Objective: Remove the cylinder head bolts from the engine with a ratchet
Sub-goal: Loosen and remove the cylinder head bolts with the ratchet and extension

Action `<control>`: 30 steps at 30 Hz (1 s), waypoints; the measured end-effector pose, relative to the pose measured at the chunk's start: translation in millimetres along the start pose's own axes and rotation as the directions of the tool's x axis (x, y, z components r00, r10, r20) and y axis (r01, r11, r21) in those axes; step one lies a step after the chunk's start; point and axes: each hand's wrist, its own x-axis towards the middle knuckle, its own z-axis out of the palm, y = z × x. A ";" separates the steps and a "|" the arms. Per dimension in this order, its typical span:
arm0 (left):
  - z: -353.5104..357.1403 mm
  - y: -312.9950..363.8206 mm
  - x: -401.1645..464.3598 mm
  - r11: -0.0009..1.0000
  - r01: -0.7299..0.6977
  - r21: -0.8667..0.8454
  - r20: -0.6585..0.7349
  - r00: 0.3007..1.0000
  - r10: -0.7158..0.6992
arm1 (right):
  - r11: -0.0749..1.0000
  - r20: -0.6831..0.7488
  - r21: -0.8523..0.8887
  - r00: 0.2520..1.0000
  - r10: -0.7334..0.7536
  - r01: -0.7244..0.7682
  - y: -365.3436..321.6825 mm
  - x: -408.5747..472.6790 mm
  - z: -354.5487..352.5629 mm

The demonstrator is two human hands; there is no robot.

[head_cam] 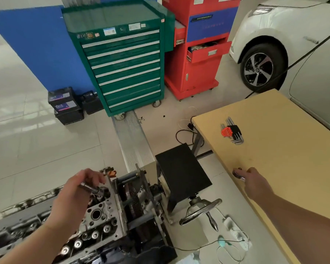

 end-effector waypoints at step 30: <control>1.7 39.6 -43.5 0.864 -0.080 0.497 -0.280 0.928 0.247 | 0.478 -0.070 0.549 0.607 -0.792 0.686 -394.1 -143.3 -47.1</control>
